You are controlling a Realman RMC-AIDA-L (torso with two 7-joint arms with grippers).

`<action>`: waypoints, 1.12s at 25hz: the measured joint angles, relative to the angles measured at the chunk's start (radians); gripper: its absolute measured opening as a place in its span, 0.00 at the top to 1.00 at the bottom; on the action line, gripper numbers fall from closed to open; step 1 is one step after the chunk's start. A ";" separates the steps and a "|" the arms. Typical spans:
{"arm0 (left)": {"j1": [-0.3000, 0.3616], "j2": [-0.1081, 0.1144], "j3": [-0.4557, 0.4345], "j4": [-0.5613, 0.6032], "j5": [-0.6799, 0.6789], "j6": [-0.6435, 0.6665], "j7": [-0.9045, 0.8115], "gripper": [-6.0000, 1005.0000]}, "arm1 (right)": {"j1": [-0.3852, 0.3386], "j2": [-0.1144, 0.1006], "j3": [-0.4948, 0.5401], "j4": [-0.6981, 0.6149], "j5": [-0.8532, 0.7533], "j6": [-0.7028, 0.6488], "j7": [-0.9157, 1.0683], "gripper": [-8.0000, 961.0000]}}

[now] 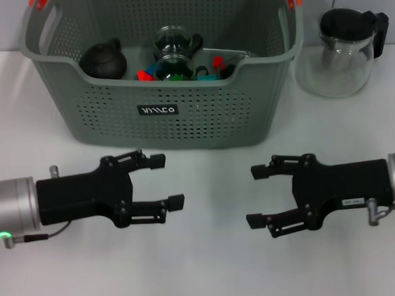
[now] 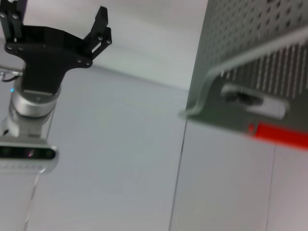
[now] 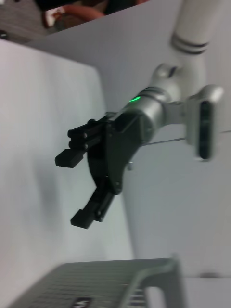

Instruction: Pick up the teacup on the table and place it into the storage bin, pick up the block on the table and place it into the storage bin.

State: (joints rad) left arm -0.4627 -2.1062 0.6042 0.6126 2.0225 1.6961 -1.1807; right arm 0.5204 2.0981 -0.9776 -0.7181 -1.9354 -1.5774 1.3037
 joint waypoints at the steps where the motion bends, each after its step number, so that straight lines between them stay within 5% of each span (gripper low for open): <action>1: 0.001 -0.002 0.013 -0.012 0.002 -0.022 0.001 0.12 | 0.007 0.000 -0.010 0.015 -0.007 0.020 -0.003 0.02; 28: 0.016 -0.010 0.015 -0.025 0.025 -0.044 -0.055 0.11 | 0.056 -0.003 -0.055 0.004 0.060 0.068 0.008 0.02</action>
State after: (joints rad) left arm -0.4462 -2.1166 0.6194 0.5875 2.0476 1.6526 -1.2361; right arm 0.5764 2.0955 -1.0323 -0.7141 -1.8752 -1.5098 1.3115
